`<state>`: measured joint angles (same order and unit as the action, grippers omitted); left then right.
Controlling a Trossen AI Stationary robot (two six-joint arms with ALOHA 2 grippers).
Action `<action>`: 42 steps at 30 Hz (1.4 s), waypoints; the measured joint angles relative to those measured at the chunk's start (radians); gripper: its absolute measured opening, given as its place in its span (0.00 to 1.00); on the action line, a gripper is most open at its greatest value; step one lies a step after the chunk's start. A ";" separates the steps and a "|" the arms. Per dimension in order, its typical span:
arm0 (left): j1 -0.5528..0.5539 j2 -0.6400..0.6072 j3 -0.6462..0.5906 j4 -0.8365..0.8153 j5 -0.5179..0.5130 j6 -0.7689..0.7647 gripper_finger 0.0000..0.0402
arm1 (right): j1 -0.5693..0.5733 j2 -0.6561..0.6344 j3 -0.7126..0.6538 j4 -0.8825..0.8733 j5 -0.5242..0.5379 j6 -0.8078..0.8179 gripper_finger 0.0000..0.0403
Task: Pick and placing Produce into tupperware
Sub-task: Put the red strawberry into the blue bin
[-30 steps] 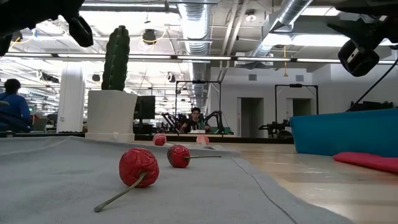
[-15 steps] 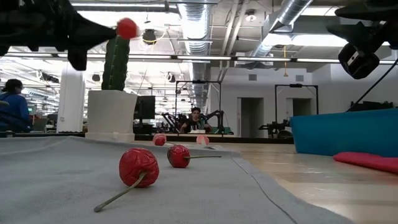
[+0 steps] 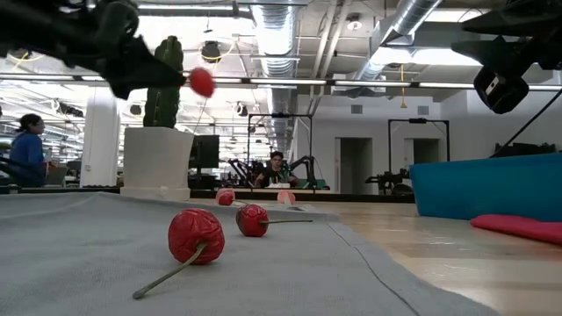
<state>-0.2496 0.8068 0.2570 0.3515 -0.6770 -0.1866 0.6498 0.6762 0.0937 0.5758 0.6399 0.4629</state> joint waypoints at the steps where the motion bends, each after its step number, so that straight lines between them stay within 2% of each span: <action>1: 0.009 0.032 0.020 0.000 0.000 0.010 0.00 | 0.000 0.000 0.000 0.000 0.000 0.000 0.33; 6: 0.070 0.218 0.160 0.003 -0.005 0.010 0.00 | 0.000 0.000 0.000 0.000 0.000 -0.001 0.33; 9: 0.112 0.336 0.260 0.002 0.135 0.035 0.00 | 0.000 0.000 0.000 0.000 0.000 -0.005 0.33; 13: 0.160 0.490 0.398 0.005 0.317 0.088 0.00 | 0.003 0.000 0.000 0.068 -0.001 -0.100 0.33; 16: 0.194 0.601 0.504 0.005 0.447 0.130 0.00 | 0.024 -0.001 0.000 0.209 -0.017 -0.222 0.33; 20: 0.245 0.730 0.650 0.002 0.494 0.110 0.00 | 0.089 -0.009 0.000 0.340 -0.082 -0.447 0.33; 22: 0.277 0.794 0.719 0.000 0.597 0.088 0.00 | 0.133 -0.027 0.000 0.352 -0.084 -0.532 0.33; 24: 0.303 0.854 0.780 -0.004 0.696 0.062 0.00 | 0.180 -0.049 0.000 0.329 -0.050 -0.601 0.33; 26: 0.320 0.903 0.830 -0.002 0.764 0.052 0.00 | 0.224 -0.079 0.000 0.292 0.049 -0.629 0.33; 27: 0.327 0.926 0.851 0.000 0.790 0.052 0.00 | 0.241 -0.101 0.000 0.273 0.092 -0.654 0.33; 29: 0.339 0.964 0.884 0.007 0.817 0.052 0.00 | 0.260 -0.146 0.000 0.242 0.107 -0.703 0.33; 33: 0.359 1.010 0.929 0.006 0.826 0.044 0.00 | 0.262 -0.251 0.000 0.180 0.095 -0.772 0.33; 38: 0.392 1.050 0.999 0.032 0.922 0.028 0.00 | 0.225 -0.437 0.000 -0.042 0.090 -0.777 0.33; 40: 0.402 1.089 1.050 0.054 0.939 0.006 0.00 | 0.200 -0.510 0.001 -0.148 0.029 -0.740 0.33; 42: 0.414 1.117 1.087 0.042 0.984 -0.015 0.00 | 0.175 -0.585 -0.002 -0.263 -0.107 -0.705 0.33</action>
<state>0.1644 1.9243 1.3436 0.3931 0.3073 -0.2019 0.8250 0.0909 0.0921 0.3132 0.5325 -0.2420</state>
